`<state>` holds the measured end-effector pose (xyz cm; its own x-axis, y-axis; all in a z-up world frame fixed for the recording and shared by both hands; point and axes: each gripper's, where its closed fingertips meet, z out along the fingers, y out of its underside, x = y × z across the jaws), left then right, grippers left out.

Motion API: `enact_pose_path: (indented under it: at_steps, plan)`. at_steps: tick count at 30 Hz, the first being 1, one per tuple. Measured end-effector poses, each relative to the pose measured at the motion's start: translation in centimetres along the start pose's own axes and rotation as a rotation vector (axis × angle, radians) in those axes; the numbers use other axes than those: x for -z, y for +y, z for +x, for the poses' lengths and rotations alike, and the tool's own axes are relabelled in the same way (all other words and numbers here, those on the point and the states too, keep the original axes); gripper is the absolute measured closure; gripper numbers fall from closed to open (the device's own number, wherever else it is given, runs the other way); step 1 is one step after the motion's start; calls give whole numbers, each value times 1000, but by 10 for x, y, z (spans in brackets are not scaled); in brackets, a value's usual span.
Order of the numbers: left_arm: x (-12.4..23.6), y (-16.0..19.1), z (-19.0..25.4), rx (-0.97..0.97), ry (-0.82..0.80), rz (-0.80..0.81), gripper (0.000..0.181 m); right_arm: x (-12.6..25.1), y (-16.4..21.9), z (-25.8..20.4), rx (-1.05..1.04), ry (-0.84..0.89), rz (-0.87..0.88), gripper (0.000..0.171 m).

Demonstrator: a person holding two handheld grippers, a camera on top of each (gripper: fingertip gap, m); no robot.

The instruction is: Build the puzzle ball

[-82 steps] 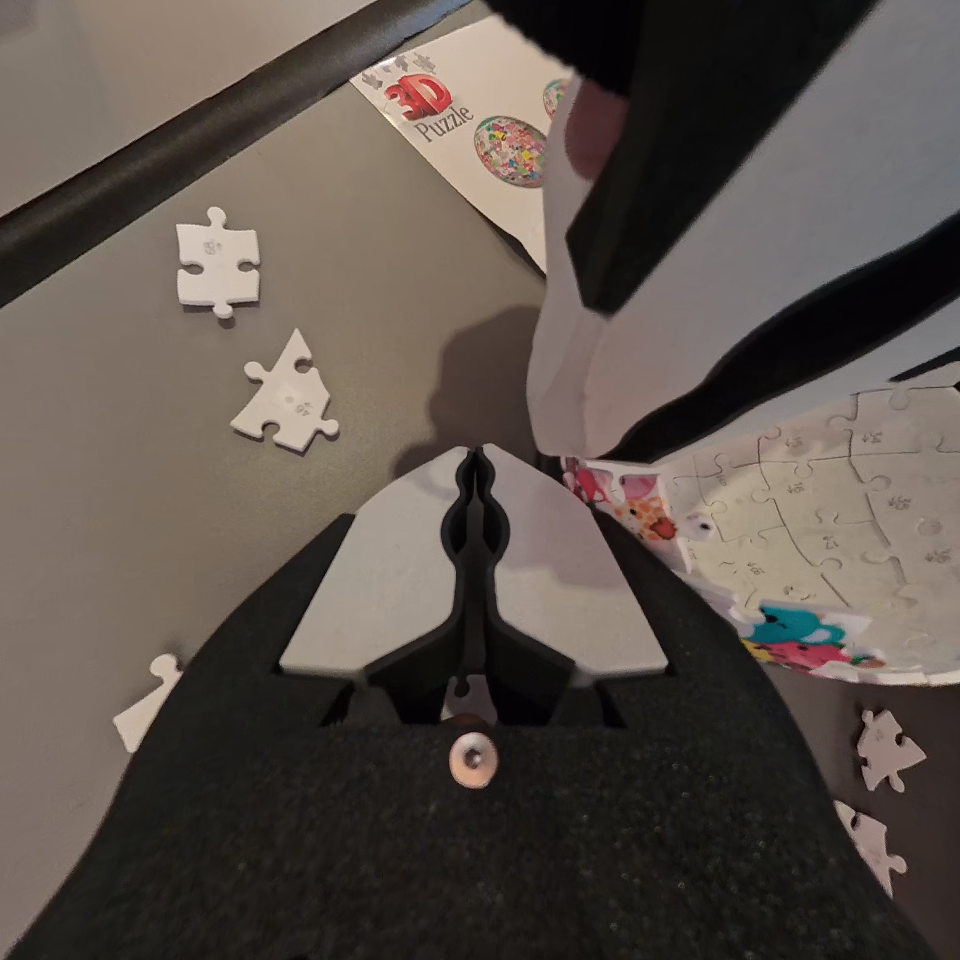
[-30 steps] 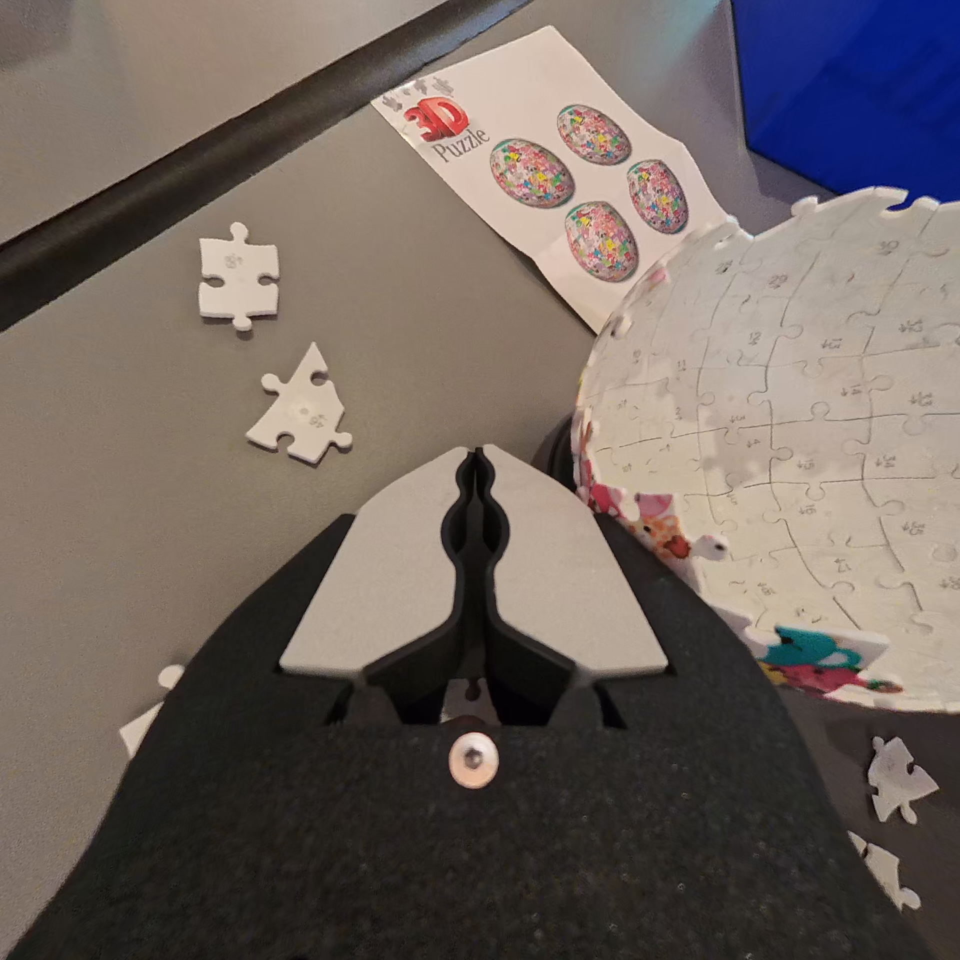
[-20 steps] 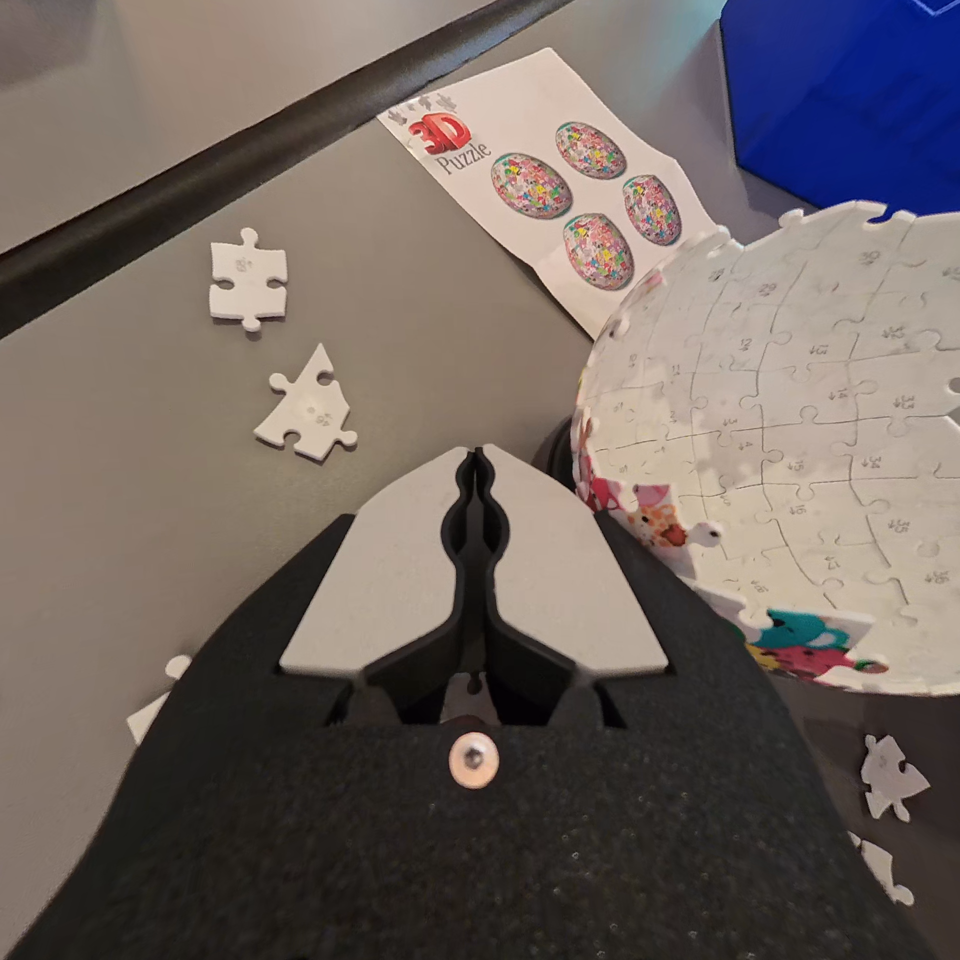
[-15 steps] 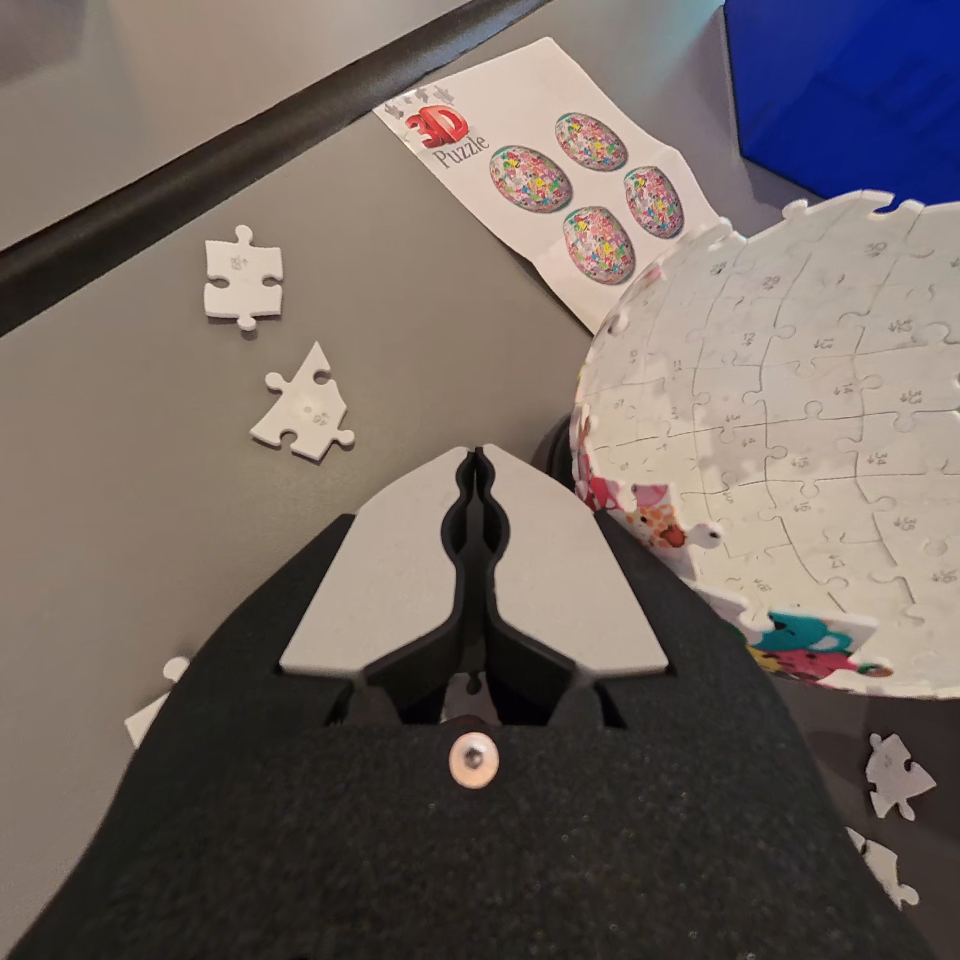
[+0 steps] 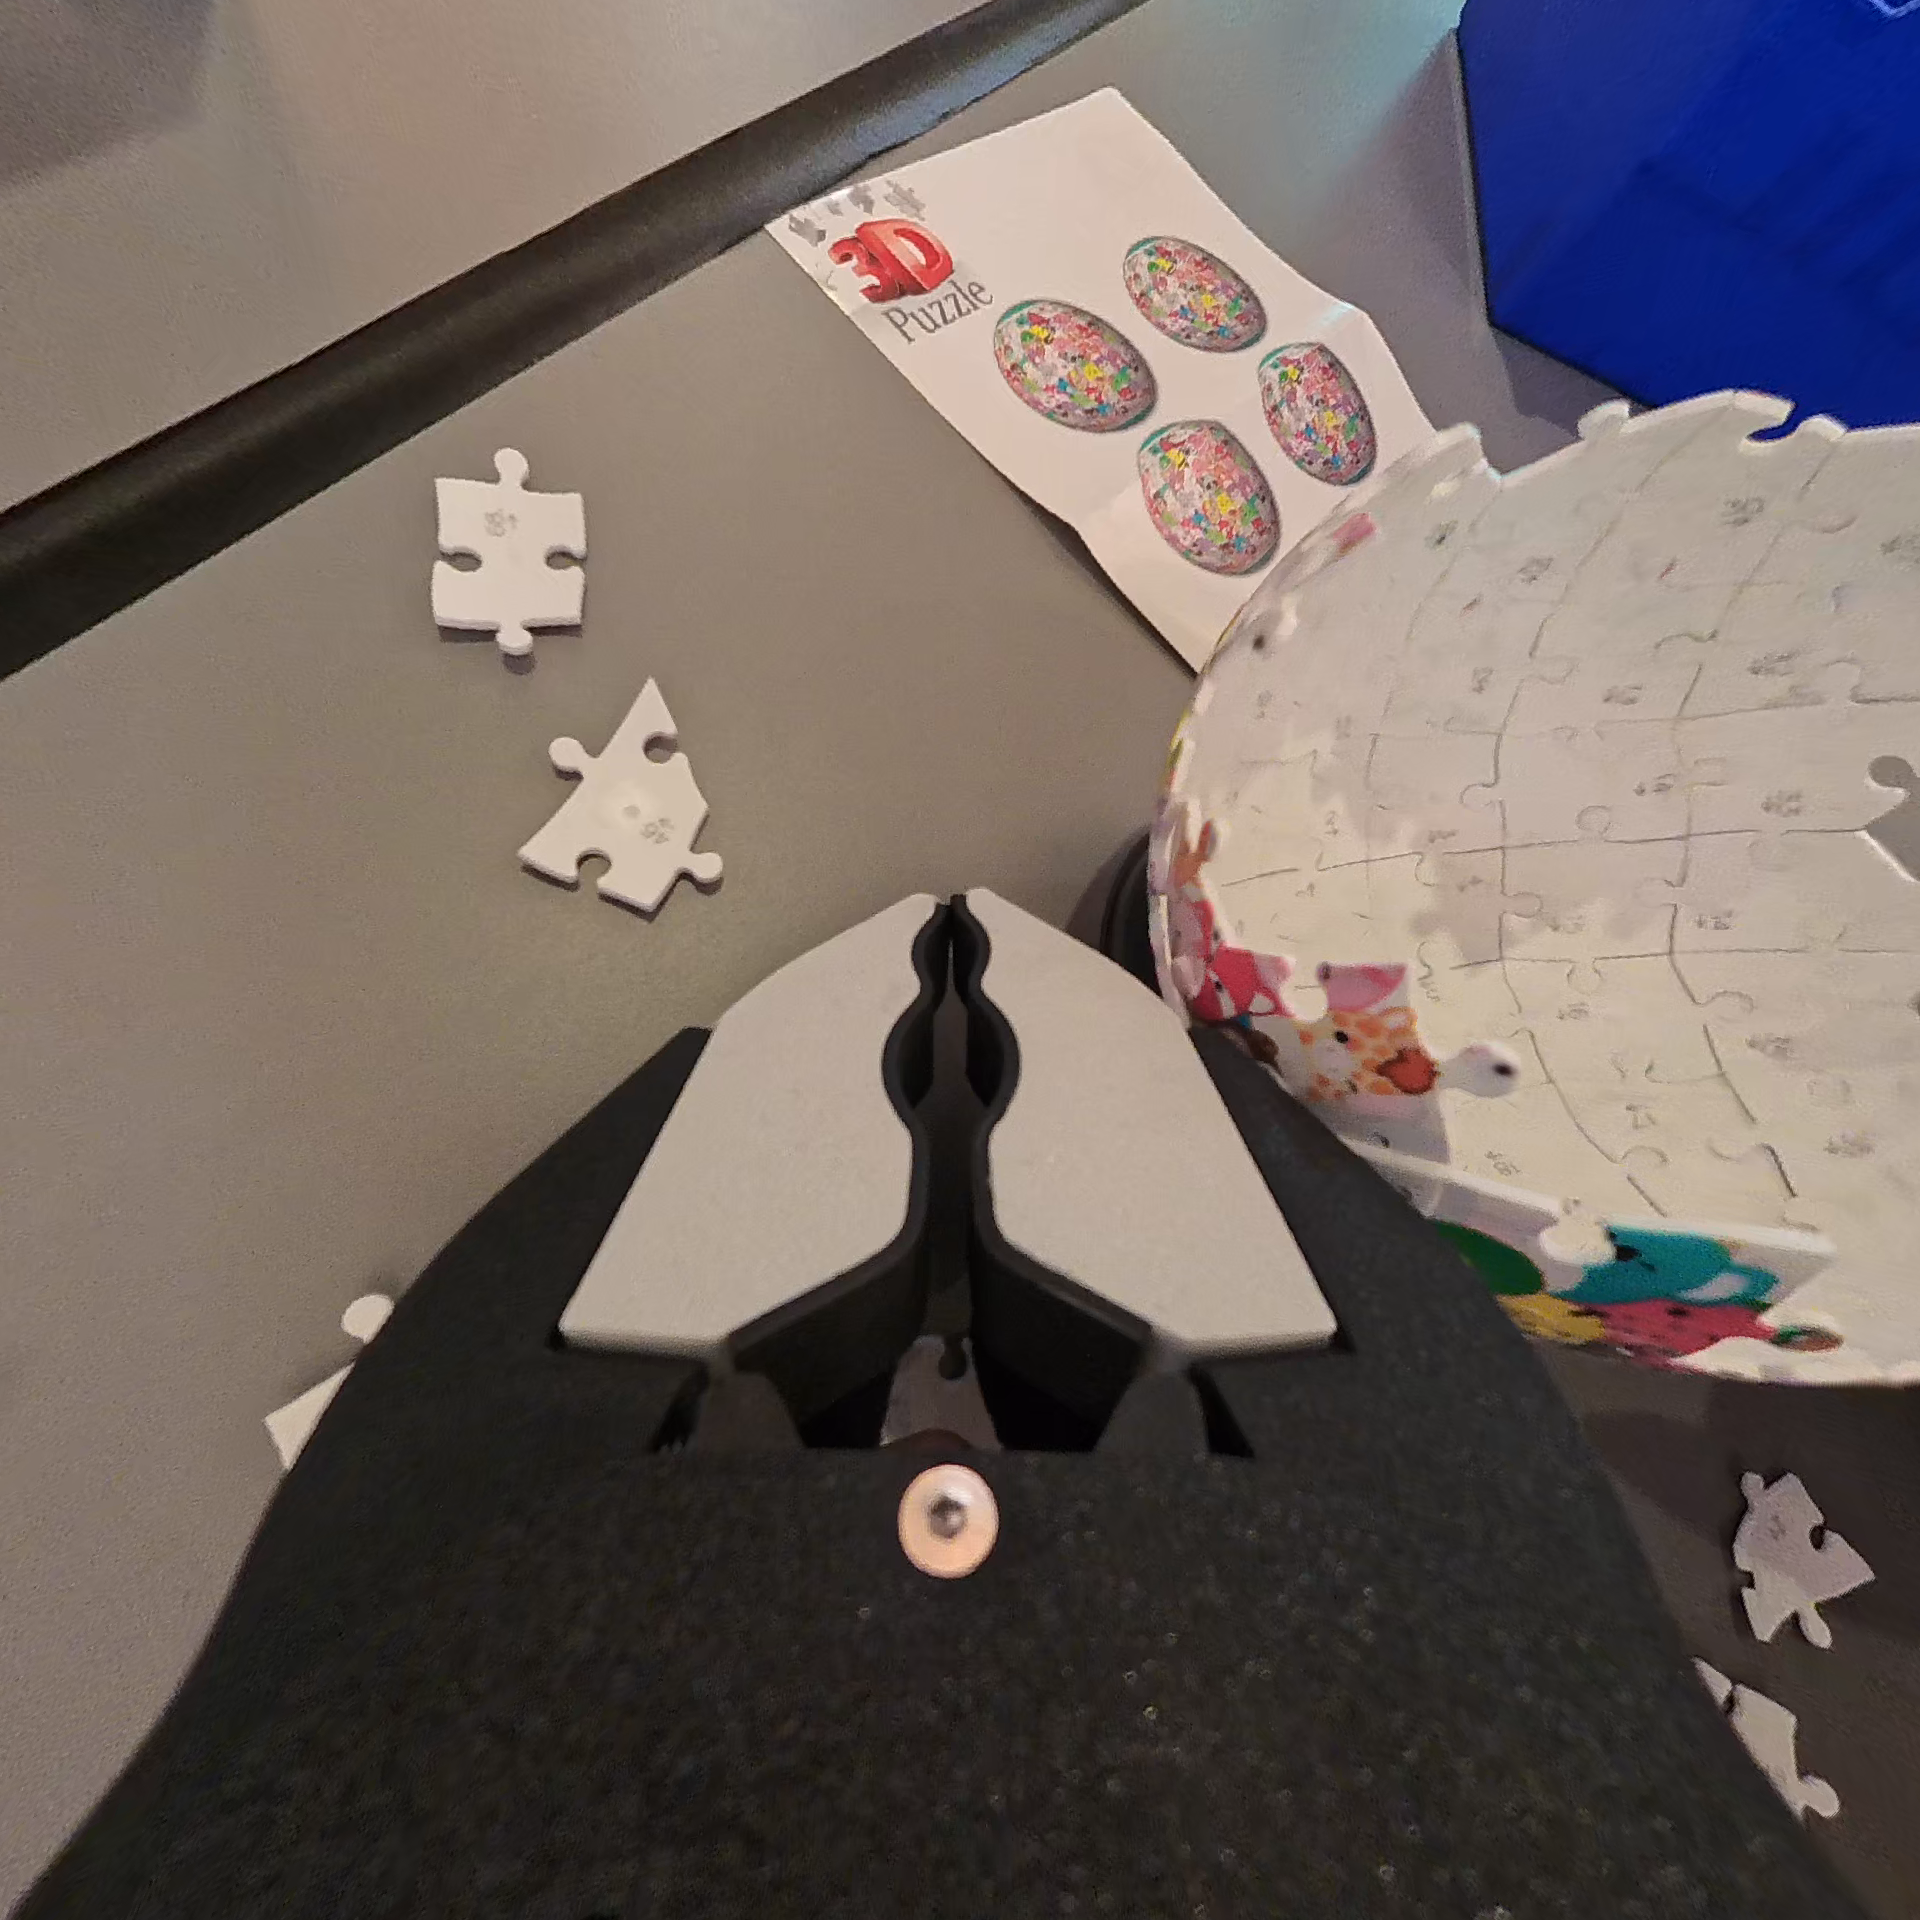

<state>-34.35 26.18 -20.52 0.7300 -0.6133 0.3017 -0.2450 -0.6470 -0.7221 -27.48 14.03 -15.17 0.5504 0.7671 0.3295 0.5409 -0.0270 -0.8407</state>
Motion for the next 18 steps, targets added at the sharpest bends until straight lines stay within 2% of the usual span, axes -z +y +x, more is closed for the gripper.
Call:
enact_pose_path:
  at_steps: [18]
  plan:
    - [5,2,-2,5,-10,9,181,-13,22,9,-31,-35,-14,117]
